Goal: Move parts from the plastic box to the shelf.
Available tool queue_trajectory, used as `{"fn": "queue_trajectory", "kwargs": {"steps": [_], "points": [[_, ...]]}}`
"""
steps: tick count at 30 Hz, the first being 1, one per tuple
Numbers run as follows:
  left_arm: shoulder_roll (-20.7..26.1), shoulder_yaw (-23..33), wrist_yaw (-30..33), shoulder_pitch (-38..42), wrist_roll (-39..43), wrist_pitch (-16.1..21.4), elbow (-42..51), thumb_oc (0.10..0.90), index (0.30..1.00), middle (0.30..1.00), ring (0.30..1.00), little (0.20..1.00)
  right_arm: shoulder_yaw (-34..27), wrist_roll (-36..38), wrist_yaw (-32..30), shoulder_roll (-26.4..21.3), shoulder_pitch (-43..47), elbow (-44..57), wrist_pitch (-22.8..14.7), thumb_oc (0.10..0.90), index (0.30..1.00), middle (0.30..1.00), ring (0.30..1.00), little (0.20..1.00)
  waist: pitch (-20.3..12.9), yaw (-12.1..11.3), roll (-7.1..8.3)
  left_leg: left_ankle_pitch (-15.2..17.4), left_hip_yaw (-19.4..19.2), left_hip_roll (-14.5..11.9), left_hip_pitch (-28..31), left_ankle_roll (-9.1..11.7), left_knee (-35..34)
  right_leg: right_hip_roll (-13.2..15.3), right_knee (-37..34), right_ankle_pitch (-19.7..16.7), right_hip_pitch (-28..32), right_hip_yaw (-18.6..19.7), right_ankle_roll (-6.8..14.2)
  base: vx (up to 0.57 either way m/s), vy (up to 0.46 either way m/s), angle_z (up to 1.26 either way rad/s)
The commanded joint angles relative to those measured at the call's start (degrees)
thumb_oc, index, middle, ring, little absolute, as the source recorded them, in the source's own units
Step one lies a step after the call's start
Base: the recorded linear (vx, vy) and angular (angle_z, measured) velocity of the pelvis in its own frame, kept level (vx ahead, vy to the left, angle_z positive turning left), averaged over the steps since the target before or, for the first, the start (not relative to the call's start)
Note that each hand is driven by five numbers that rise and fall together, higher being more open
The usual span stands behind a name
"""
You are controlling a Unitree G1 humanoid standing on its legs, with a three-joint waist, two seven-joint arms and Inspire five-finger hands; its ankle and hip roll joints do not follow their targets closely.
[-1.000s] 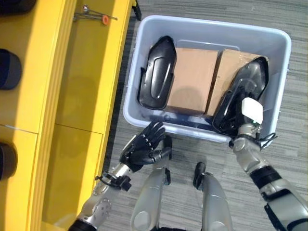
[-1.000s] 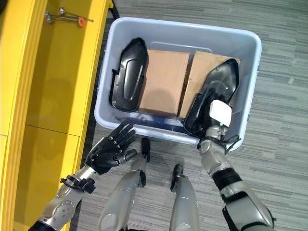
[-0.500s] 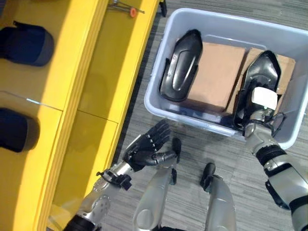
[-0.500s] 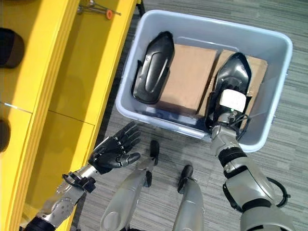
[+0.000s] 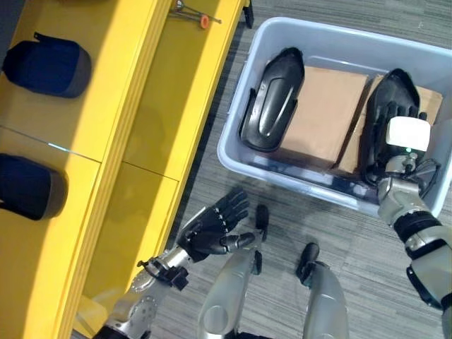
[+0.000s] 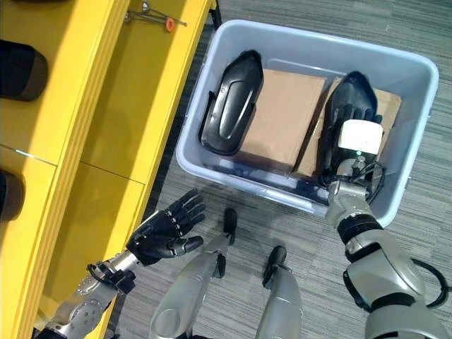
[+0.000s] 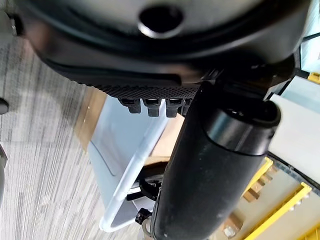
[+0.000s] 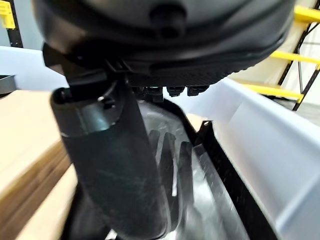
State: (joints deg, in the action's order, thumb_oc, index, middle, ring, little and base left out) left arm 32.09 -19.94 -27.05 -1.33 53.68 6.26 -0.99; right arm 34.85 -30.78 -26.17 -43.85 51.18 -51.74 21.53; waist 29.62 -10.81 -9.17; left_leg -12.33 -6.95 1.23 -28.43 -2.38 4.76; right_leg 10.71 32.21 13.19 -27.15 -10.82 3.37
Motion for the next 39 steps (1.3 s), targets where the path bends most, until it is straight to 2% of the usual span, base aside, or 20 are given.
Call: {"fn": "queue_trajectory", "kwargs": {"steps": [1,6,14,18,20,21,26,28,31,33,39], "points": [[-0.57,1.45,-3.18,0.26,2.26,2.82,7.57,0.900,1.000,1.000,1.000,1.000,-1.26,-2.52,-3.05,-8.37,5.19,3.41,1.40,0.900,1.000,1.000,1.000,1.000,0.17,0.98,-0.74,10.98,-0.42,0.03,3.82,-0.16,4.14,-1.79,-2.80,-4.15,0.36,-1.44,-0.85,-0.07,-0.007,0.04],[-0.75,2.29,-2.67,-0.41,3.03,2.81,7.80,0.900,1.000,1.000,1.000,1.000,-3.51,-6.37,0.06,-11.60,2.67,7.76,1.95,0.900,1.000,1.000,1.000,1.000,0.17,2.00,0.57,11.68,-0.62,-0.38,5.33,-0.07,4.83,-2.46,-2.50,-3.65,1.82,-0.85,-1.07,0.00,0.009,0.01],[-0.66,2.87,-2.64,0.54,2.35,1.30,8.14,0.900,1.000,1.000,1.000,1.000,-5.66,-4.81,2.34,-12.61,1.19,10.72,-0.23,0.900,1.000,1.000,1.000,1.000,0.17,2.19,2.71,12.66,-0.66,-0.86,7.12,-0.24,5.73,-3.05,-3.06,-3.70,4.14,-0.79,-0.91,0.01,-0.032,-0.04],[-0.87,2.93,-1.78,0.47,1.65,1.76,7.85,0.900,1.000,1.000,1.000,1.000,-7.53,-3.14,3.17,-12.06,-0.18,16.29,-2.26,0.900,1.000,1.000,1.000,1.000,0.17,2.63,3.31,12.73,-0.70,-0.91,7.84,-0.27,5.45,-3.42,-3.47,-3.79,4.75,-0.56,-0.81,0.00,-0.002,-0.01],[-0.99,3.35,-1.63,0.42,1.76,2.25,7.37,0.900,1.000,1.000,1.000,1.000,-9.07,-3.54,5.20,-11.54,-2.16,20.56,-2.27,0.900,1.000,1.000,1.000,1.000,0.17,3.06,3.67,12.80,-0.98,-0.98,8.11,-0.30,5.28,-3.52,-3.80,-3.85,4.96,-0.39,-0.70,-0.02,-0.005,-0.04],[-1.67,4.32,-1.21,0.42,1.65,2.23,7.42,0.900,1.000,1.000,1.000,1.000,-11.17,-4.06,8.27,-10.15,-6.88,26.42,-1.34,0.900,1.000,1.000,1.000,1.000,0.17,3.92,4.06,12.77,-1.35,-1.16,8.17,-0.28,5.15,-3.64,-3.96,-3.98,4.85,-0.07,-0.60,-0.03,0.000,-0.07],[-2.31,5.24,-0.81,0.73,1.15,1.85,7.37,0.900,1.000,1.000,1.000,1.000,-13.65,-6.84,8.31,-7.18,-14.30,32.69,-1.44,0.900,1.000,1.000,1.000,1.000,0.17,5.12,4.52,12.67,-1.72,-1.43,8.08,-0.36,5.03,-4.10,-4.07,-4.25,4.43,0.66,-0.55,-0.03,-0.016,-0.06],[-2.54,5.24,-0.59,1.53,1.03,2.00,6.57,0.900,1.000,1.000,1.000,1.000,-14.54,-11.47,5.83,-5.41,-16.89,35.54,-2.60,0.900,1.000,1.000,1.000,1.000,0.17,5.73,4.69,12.48,-1.92,-1.58,7.85,-0.37,4.64,-4.51,-4.39,-4.46,4.07,1.13,-0.35,-0.07,-0.042,-0.01],[-2.73,4.89,-0.40,2.19,0.28,2.23,5.96,0.900,1.000,1.000,1.000,1.000,-14.20,-14.74,6.71,-4.44,-17.30,36.72,-3.27,0.900,1.000,1.000,1.000,1.000,0.17,5.94,4.73,12.44,-2.01,-1.58,7.56,-0.31,4.47,-4.85,-4.32,-4.36,3.67,1.33,-0.32,-0.06,-0.037,-0.06],[-3.69,4.45,-0.75,3.24,0.17,2.46,4.63,0.900,1.000,1.000,1.000,1.000,-11.84,-17.25,6.23,-3.27,-16.50,36.45,-3.65,0.900,1.000,1.000,1.000,1.000,0.17,6.04,4.54,12.33,-2.05,-1.46,7.52,-0.17,4.38,-5.01,-4.10,-4.01,3.50,1.37,-0.53,-0.05,-0.005,-0.15],[-3.92,4.04,-1.13,4.04,-0.32,2.23,4.19,0.900,1.000,1.000,1.000,1.000,-10.44,-17.00,5.83,-3.12,-15.54,33.80,-2.32,0.900,1.000,1.000,1.000,1.000,0.17,5.75,3.99,11.85,-1.75,-1.25,7.14,-0.10,4.00,-5.11,-3.86,-3.78,3.18,1.34,-0.72,-0.02,-0.005,-0.02]]}}
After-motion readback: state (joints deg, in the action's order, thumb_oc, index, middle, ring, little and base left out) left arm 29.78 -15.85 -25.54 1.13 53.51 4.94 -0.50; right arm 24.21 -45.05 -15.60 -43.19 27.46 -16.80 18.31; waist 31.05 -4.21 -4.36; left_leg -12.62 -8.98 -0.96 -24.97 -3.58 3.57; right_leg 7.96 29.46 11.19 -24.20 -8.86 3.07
